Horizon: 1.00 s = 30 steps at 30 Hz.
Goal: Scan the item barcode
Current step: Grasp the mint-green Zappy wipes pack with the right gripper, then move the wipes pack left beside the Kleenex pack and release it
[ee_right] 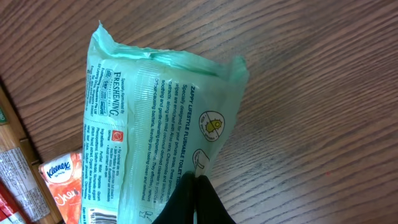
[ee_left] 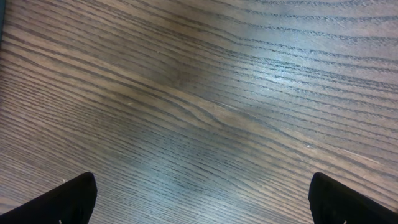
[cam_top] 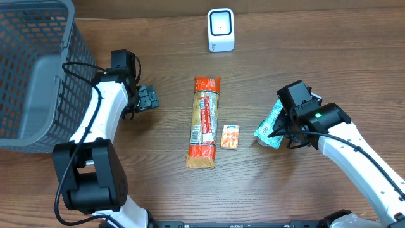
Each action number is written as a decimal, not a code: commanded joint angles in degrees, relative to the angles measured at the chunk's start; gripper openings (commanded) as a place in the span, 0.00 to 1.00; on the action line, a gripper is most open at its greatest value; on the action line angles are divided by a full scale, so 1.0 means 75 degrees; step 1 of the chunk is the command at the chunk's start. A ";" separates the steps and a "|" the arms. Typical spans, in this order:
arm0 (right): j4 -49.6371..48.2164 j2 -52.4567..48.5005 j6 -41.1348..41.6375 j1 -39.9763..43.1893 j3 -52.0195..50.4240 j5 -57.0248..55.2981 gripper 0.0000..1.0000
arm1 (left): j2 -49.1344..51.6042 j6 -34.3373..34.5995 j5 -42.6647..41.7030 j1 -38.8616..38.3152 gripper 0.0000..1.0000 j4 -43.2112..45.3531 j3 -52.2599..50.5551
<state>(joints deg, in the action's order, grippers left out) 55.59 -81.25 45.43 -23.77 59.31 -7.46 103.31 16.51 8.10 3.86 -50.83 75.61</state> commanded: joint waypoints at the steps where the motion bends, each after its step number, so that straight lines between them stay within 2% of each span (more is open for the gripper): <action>1: -0.0009 0.0189 -0.0067 -0.0015 0.0239 0.0061 0.04 | -0.0029 -0.0032 -0.0087 0.0035 1.00 0.0012 -0.0023; 5: -0.0058 0.0189 -0.0117 -0.0015 0.0239 0.0294 0.04 | -0.0029 -0.0032 -0.0087 0.0035 1.00 0.0012 -0.0023; 6: -0.0055 0.0189 -0.0119 -0.0015 0.0239 0.0291 0.10 | -0.0029 -0.0032 -0.0087 0.0035 1.00 0.0012 -0.0023; 8: -0.0020 0.0189 -0.0117 -0.0015 0.0239 0.0291 0.38 | -0.0029 -0.0032 -0.0087 0.0035 1.00 0.0012 -0.0023; 11: 0.0064 0.0187 -0.0117 -0.0015 0.0239 0.0289 0.43 | -0.0029 -0.0032 -0.0087 0.0035 1.00 0.0012 -0.0023; 21: -0.0254 -0.0047 -0.0058 -0.0015 -0.0230 0.0294 0.43 | -0.0029 -0.0032 -0.0087 0.0035 1.00 0.0012 -0.0023; 23: -0.0373 -0.0082 -0.0058 -0.0015 -0.0286 0.0294 0.34 | -0.0029 -0.0032 -0.0087 0.0035 1.00 0.0012 -0.0023; 26: -0.0385 -0.0085 -0.0058 -0.0015 -0.0286 0.0297 0.04 | -0.0029 -0.0032 -0.0087 0.0035 1.00 0.0012 -0.0023; 30: -0.0396 -0.0070 -0.0067 -0.0015 -0.0254 0.0323 0.04 | -0.0029 -0.0032 -0.0087 0.0035 1.00 0.0012 -0.0023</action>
<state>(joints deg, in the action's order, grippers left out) 52.56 -81.28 44.99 -23.77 58.11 -4.82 103.31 16.51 8.10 3.86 -50.83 75.61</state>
